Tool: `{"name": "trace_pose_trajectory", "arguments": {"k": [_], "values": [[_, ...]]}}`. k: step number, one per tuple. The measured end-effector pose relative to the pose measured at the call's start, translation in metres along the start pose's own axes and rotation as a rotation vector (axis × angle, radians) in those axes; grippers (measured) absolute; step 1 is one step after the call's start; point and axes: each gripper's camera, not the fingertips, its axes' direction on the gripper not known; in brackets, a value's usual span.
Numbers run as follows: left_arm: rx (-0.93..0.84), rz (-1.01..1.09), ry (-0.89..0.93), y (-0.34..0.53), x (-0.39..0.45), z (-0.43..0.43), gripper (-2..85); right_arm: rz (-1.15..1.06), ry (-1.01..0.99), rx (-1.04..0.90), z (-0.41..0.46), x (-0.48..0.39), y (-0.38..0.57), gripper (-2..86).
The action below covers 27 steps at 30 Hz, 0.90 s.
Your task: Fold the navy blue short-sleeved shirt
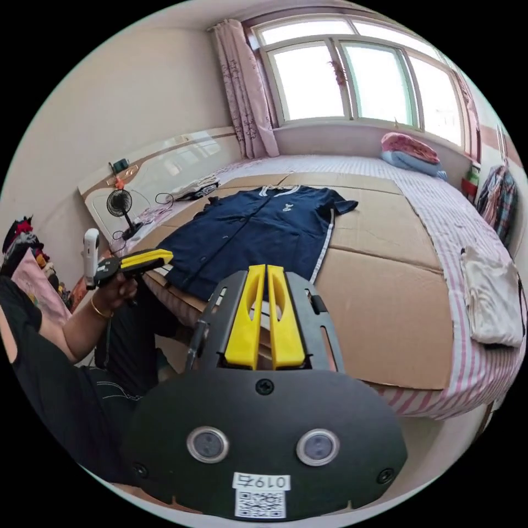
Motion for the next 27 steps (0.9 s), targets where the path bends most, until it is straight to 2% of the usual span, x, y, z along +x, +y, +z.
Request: {"name": "trace_pose_trajectory", "arguments": {"k": [2, 5, 7, 10, 13, 15, 16, 19, 23, 27], "values": [[0.017, -0.011, -0.049, -0.006, -0.023, 0.0, 1.2, -0.073, 0.095, 0.024, 0.012, -0.036, -0.01, -0.9], [-0.001, -0.062, -0.178, -0.019, -0.064, 0.009, 1.5, -0.115, 0.107, 0.062, 0.032, -0.068, -0.027, -0.9], [0.007, -0.128, -0.18, -0.028, -0.093, 0.014, 1.7, -0.147, 0.028, 0.027, 0.046, -0.081, -0.05, -0.9], [0.058, -0.192, -0.124, -0.053, -0.132, 0.021, 2.3, -0.2, -0.193, -0.102, 0.078, -0.094, -0.113, -0.7], [0.092, -0.105, 0.051, -0.092, -0.149, 0.038, 3.0, -0.243, -0.311, -0.146, 0.104, -0.101, -0.187, 0.0], [0.09, -0.033, 0.251, -0.13, -0.157, 0.06, 4.0, -0.287, -0.3, -0.232, 0.126, -0.109, -0.232, 1.7], [0.092, -0.007, 0.271, -0.141, -0.158, 0.066, 4.6, -0.316, -0.266, -0.286, 0.142, -0.116, -0.26, 3.4], [0.091, 0.196, 0.221, -0.2, -0.16, 0.098, 7.4, -0.382, -0.217, -0.374, 0.183, -0.122, -0.323, 5.0], [0.026, 0.45, 0.112, -0.285, -0.18, 0.176, 8.1, -0.41, -0.281, -0.448, 0.244, -0.108, -0.403, 5.0], [-0.108, 0.583, 0.201, -0.37, -0.21, 0.268, 7.0, -0.506, -0.189, -0.553, 0.304, -0.102, -0.463, 4.8]]}}
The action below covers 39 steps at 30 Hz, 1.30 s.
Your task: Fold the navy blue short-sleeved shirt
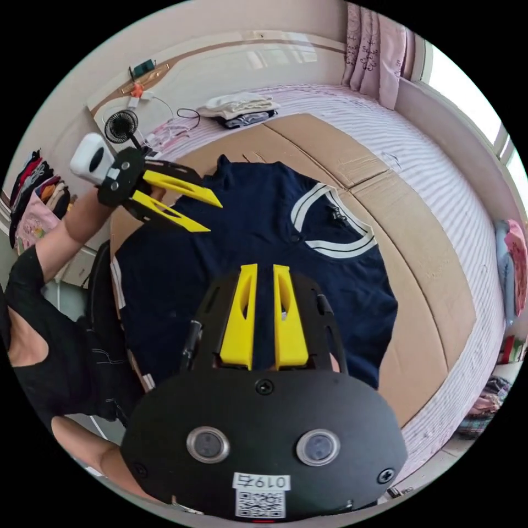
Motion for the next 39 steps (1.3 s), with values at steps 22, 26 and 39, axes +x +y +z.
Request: {"name": "trace_pose_trajectory", "arguments": {"k": [22, 26, 39], "values": [[-0.236, 0.308, 0.294, -0.208, -0.22, 0.229, 5.4, -0.242, -0.262, -0.116, -0.004, 0.143, -0.214, 7.6], [-0.23, 0.298, 0.305, -0.229, -0.246, 0.247, 6.3, -0.252, -0.28, -0.095, -0.019, 0.15, -0.232, 1.7], [-0.306, 0.402, 0.388, -0.312, -0.296, 0.297, 6.9, -0.377, -0.188, -0.019, -0.092, 0.152, -0.277, -0.6]]}}
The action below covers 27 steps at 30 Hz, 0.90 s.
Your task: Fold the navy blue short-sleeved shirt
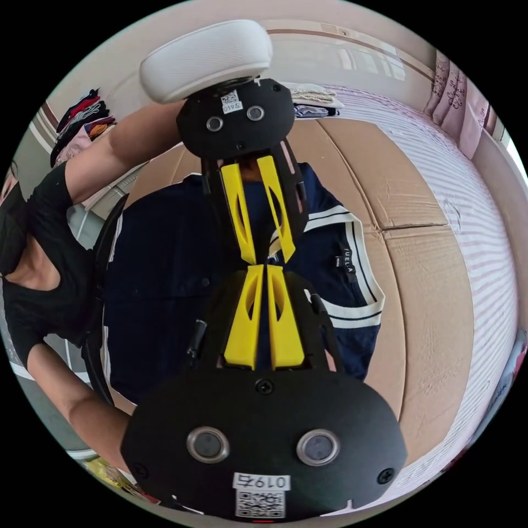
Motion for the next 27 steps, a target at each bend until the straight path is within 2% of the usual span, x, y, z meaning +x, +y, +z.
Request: {"name": "trace_pose_trajectory", "arguments": {"k": [4, 9, 19, 23, 27], "values": [[-0.047, 0.014, 0.036, -0.015, -0.022, 0.005, 3.5, 0.02, -0.003, -0.038, -0.01, 0.02, -0.016, 0.3], [-0.042, 0.016, 0.049, -0.027, -0.05, 0.01, 1.7, 0.091, -0.016, 0.004, -0.036, 0.063, -0.022, 3.6], [-0.008, 0.048, 0.056, -0.045, -0.08, 0.01, 1.0, 0.016, -0.299, -0.095, -0.042, 0.115, -0.047, 11.3], [-0.007, 0.055, 0.053, -0.053, -0.087, 0.009, 0.9, -0.006, -0.319, -0.209, -0.039, 0.119, -0.052, 9.8], [-0.022, 0.037, 0.06, -0.059, -0.091, 0.011, 0.9, -0.029, -0.296, -0.235, -0.045, 0.116, -0.052, 6.3]]}}
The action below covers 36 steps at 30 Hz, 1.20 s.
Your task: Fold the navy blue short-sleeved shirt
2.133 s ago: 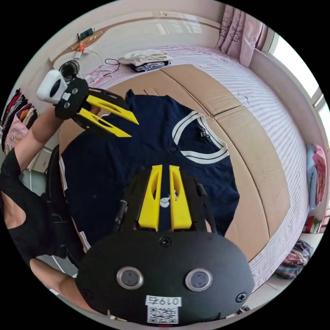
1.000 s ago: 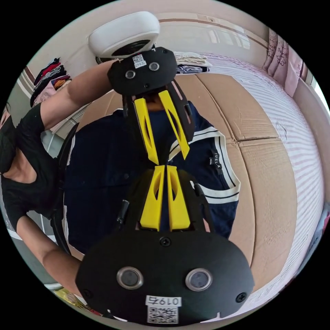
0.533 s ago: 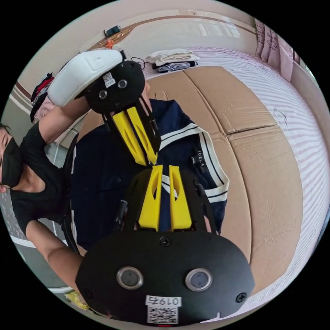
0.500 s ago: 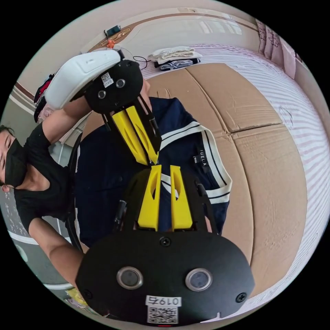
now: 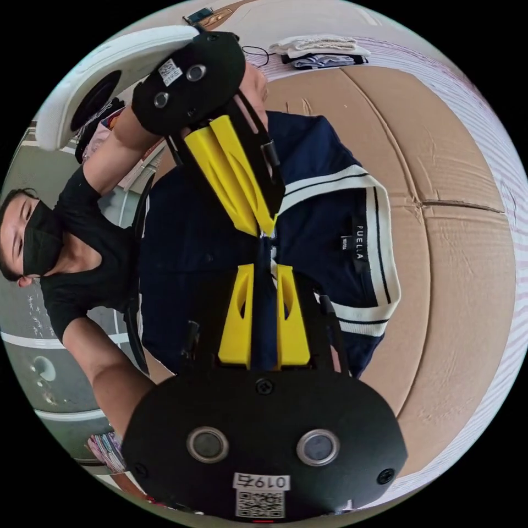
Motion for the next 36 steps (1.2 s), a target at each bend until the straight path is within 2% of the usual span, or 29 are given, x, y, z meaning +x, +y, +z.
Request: {"name": "trace_pose_trajectory", "arguments": {"k": [5, 12, 16, 21, 28, 36], "values": [[-0.017, -0.008, -0.003, -0.007, 0.0, 0.0, 0.8, -0.002, 0.044, 0.032, -0.006, -0.01, 0.014, 0.7], [-0.03, -0.02, 0.003, -0.018, 0.008, -0.008, 0.6, -0.009, 0.108, 0.087, -0.007, -0.024, 0.036, -0.3], [-0.034, 0.001, -0.008, -0.021, 0.02, -0.009, 0.6, 0.055, 0.122, 0.126, 0.002, -0.019, 0.047, 5.4], [-0.033, -0.001, -0.016, -0.023, 0.042, -0.009, 0.7, 0.047, -0.028, 0.219, 0.015, -0.015, 0.066, 10.9], [-0.05, -0.01, -0.015, -0.023, 0.075, -0.007, 0.6, 0.04, 0.039, 0.229, 0.056, -0.031, 0.091, 0.7], [-0.093, -0.066, -0.056, -0.021, 0.12, -0.016, 0.6, 0.082, 0.18, 0.27, 0.093, -0.058, 0.12, -0.9]]}}
